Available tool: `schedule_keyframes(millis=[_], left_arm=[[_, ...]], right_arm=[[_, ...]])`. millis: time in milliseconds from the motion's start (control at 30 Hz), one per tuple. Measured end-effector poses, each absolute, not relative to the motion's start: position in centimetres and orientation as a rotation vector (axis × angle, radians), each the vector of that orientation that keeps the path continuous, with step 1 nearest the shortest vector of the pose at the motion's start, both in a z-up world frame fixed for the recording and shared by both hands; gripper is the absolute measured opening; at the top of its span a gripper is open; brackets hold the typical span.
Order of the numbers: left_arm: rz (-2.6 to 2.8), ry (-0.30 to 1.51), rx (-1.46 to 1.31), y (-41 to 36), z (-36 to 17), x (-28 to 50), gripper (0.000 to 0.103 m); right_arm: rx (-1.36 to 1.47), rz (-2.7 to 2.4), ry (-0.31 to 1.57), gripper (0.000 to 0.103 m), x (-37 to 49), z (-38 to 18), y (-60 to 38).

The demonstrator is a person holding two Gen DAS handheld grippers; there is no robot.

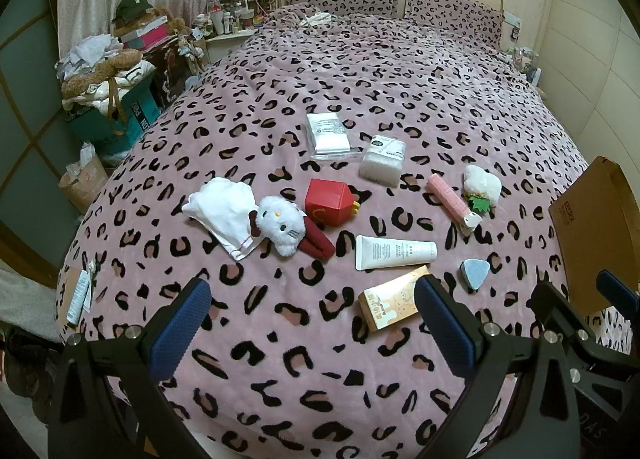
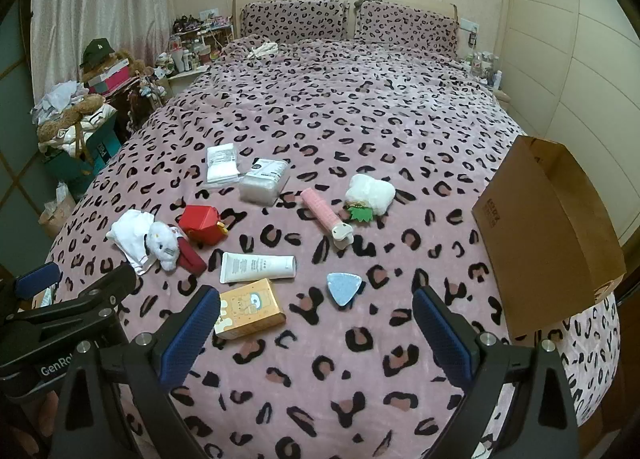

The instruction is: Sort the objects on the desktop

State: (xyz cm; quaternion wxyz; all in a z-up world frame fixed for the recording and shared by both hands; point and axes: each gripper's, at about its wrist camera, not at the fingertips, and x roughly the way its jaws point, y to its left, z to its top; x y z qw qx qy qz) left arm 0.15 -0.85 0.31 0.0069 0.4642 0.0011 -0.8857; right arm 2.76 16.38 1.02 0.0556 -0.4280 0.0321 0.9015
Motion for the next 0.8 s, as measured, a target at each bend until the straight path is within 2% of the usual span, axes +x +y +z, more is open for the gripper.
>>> schedule_keyframes(millis=[800], left_arm=[[-2.768,-0.006,1.456,-0.94,0.20,0.20,0.102]], right_arm=[[-1.294,2.738,0.110,0.099,2.78,1.15,16.50]])
